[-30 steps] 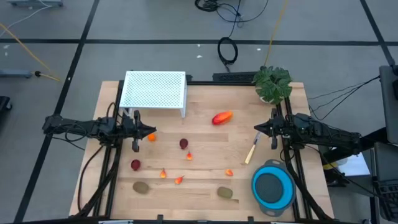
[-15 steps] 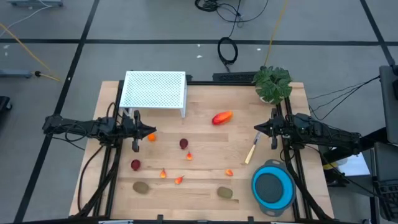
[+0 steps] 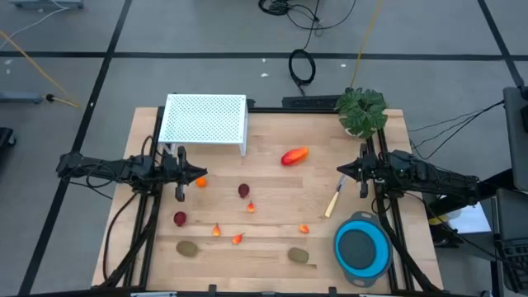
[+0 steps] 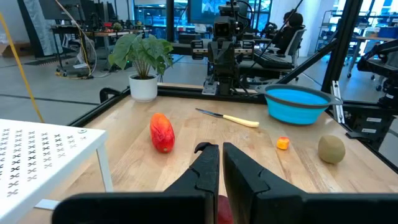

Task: Pick & Place Fruit

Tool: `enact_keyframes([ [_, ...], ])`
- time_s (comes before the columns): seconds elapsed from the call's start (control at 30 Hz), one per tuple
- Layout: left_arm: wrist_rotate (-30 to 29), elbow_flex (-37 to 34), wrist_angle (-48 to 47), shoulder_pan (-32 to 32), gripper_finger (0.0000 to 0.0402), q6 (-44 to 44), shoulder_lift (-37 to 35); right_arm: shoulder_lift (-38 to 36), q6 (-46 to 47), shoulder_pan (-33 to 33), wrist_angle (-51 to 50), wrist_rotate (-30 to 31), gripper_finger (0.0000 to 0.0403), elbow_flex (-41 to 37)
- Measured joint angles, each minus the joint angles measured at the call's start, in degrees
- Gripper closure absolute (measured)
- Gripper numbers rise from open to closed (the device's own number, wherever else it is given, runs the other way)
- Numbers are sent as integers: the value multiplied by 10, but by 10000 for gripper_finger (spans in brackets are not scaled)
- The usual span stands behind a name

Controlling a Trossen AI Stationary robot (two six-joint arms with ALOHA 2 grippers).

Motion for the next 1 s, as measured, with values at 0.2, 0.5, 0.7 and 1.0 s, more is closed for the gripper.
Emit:
enact_keyframes([
  [0.2,0,0,0,0,380,0,0,0,0,0,0,0,398,0],
  [0.5,0,0,0,0,380,0,0,0,26,0,0,14,399,0],
  [0.7,0,0,0,0,380,0,0,0,147,0,13,15,399,0],
  [1.0,0,0,0,0,380,3,0,0,181,0,120,-20,399,0],
])
